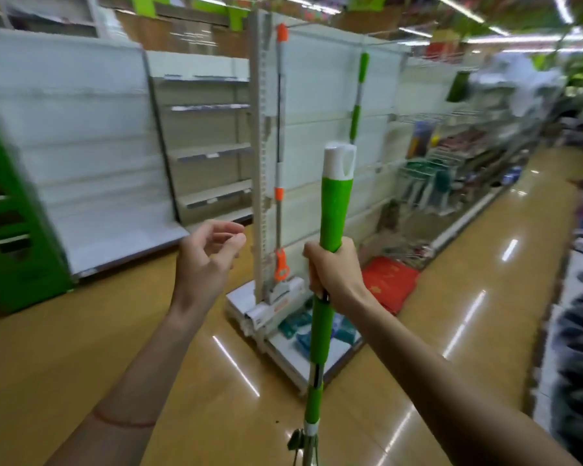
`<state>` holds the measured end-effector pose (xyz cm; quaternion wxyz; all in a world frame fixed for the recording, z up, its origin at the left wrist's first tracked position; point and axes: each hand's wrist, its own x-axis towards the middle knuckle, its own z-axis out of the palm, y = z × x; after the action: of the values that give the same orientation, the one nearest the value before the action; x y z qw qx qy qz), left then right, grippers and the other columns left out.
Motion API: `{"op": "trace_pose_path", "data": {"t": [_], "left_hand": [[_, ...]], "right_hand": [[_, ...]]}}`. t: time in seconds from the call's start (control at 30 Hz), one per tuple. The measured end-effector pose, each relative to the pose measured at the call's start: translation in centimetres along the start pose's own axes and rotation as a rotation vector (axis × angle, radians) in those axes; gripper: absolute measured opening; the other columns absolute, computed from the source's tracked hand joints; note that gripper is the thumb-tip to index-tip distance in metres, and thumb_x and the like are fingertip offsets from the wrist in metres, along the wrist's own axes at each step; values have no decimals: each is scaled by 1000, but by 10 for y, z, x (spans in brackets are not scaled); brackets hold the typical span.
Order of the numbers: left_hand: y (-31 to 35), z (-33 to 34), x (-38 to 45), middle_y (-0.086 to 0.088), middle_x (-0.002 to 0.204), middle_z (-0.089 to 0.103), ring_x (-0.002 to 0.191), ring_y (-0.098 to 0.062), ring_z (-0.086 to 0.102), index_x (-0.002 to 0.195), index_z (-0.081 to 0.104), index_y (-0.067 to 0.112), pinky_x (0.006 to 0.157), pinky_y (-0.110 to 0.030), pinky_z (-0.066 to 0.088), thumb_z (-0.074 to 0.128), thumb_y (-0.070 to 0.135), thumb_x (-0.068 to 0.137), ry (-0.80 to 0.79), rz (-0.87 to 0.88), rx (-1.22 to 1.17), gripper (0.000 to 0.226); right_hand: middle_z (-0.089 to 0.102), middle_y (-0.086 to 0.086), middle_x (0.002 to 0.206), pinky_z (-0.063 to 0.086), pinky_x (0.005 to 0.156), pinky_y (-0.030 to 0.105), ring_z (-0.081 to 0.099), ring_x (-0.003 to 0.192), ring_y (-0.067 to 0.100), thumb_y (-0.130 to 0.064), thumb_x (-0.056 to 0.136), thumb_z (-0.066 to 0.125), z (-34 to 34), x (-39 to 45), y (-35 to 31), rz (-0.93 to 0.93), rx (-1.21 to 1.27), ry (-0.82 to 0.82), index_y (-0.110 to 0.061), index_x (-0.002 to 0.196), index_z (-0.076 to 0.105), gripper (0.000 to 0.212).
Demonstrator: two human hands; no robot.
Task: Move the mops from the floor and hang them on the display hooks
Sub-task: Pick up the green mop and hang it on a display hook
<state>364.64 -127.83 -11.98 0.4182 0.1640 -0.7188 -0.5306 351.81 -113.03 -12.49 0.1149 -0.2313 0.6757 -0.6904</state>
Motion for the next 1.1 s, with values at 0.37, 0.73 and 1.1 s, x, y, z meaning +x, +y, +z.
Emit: {"op": "trace_pose_path", "data": {"t": [0.37,0.73,1.1], "left_hand": [[-43,182,116,-6,93,75,83,-17,71,100,74,18,72,-29,55,67,32,86,-267,33,-72,20],[-73,333,242,-2,91,76,85,-17,71,95,75,26,75,-30,56,66,33,85,-290,31,-107,16],[-121,450,381,-3,90,76,82,-12,71,95,74,28,65,-17,54,67,29,90,-257,101,-151,9]], "right_hand": [[41,11,49,32,37,28,38,34,19,-13,77,58,-130,131,25,-21,-31,239,-9,64,52,15],[44,1,42,33,36,26,38,34,18,-10,78,59,-226,300,42,-40,23,259,-15,58,51,23],[39,4,46,30,39,26,33,35,17,0,83,56,-280,478,56,-79,31,227,-12,62,48,25]]}}
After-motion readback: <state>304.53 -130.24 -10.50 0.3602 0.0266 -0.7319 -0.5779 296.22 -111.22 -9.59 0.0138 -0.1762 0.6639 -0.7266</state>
